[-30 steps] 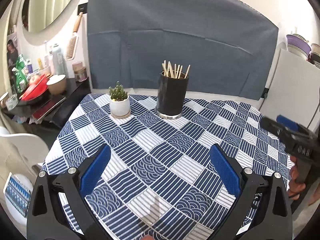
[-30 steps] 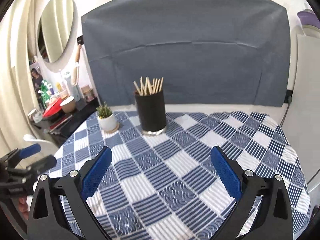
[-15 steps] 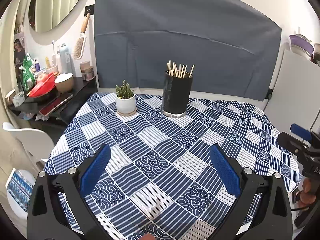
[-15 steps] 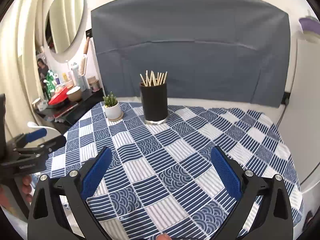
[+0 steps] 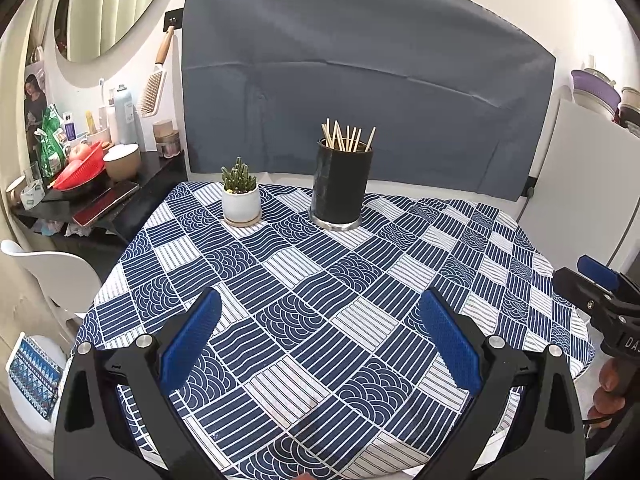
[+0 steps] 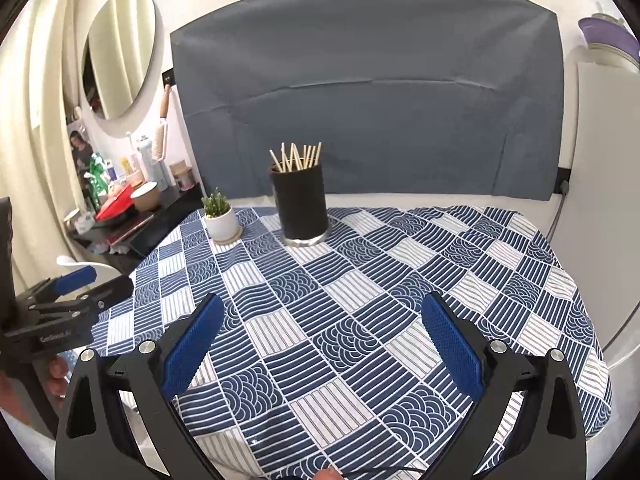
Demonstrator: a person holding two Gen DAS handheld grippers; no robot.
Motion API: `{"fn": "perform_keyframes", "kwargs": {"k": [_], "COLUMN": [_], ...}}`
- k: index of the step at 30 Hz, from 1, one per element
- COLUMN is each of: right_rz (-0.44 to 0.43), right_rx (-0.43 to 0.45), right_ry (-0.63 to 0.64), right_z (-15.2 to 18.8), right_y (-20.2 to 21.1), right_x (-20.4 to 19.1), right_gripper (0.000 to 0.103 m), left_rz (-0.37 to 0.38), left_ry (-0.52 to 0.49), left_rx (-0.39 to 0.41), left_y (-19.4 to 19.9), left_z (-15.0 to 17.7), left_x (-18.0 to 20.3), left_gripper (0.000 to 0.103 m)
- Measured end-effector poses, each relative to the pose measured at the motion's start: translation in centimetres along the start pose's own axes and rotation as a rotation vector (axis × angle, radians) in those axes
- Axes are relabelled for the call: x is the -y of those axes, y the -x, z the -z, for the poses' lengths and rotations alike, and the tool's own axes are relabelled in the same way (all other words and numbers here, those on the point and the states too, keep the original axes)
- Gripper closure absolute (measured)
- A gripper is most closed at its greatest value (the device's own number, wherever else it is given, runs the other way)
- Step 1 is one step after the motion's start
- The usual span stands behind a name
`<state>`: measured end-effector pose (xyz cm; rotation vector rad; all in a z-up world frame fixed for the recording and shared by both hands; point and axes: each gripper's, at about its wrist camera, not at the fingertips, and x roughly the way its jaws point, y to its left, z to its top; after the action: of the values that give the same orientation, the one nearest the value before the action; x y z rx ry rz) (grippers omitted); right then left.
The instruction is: Organize utensils
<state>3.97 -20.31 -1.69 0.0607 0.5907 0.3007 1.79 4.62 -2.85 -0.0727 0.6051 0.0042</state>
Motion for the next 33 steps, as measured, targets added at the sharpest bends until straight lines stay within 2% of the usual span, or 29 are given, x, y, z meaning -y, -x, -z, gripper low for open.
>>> {"fn": "perform_keyframes", "kwargs": {"k": [10, 24, 33], "right_rz": [-0.002, -0.013, -0.010], "right_rx": [-0.013, -0.017, -0.021], "right_ry": [0.003, 0.035, 0.034], "right_z": [0.3, 0.7, 0.8], "right_y": [-0.2, -0.2, -0.3], "right_x": [-0.2, -0.7, -0.9], "right_gripper": [0.008, 0.008, 0.008], "left_rz": [-0.009, -0.019, -0.018], "left_ry": [-0.008, 0.075, 0.039], "left_rx": [0.002, -0.049, -0.046], "left_y": [0.1, -0.7, -0.8], "left_z": [0.2, 0.8, 0.7], "left_x": [-0.1, -1.5, -1.1], "left_gripper": [0.006, 0.006, 0.006]}}
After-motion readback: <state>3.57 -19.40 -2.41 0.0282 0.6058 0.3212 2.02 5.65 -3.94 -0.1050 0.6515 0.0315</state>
